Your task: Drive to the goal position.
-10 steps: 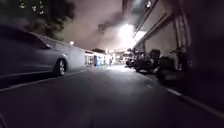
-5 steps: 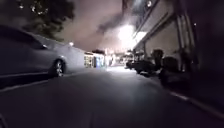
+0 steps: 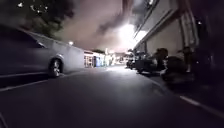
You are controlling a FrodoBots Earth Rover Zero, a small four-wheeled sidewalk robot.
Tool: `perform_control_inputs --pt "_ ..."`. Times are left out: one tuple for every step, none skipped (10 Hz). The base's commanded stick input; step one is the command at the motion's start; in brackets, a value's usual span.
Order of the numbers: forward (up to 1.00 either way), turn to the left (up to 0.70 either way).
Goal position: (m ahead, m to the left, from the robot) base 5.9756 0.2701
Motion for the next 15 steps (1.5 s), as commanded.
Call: perform_control_inputs --pt "0.45 -0.05" --pt "0.45 0.00" --pt "0.16 0.00" --pt "0.37 0.00" --pt "0.45 0.00" --pt "0.45 0.00" --pt "0.45 0.00" --pt "0.45 0.00" --pt "0.45 0.00" --pt "0.45 0.00" --pt "0.45 0.00" --pt "0.45 0.00" --pt "0.45 0.00" --pt "0.45 0.00" --pt "0.45 0.00"
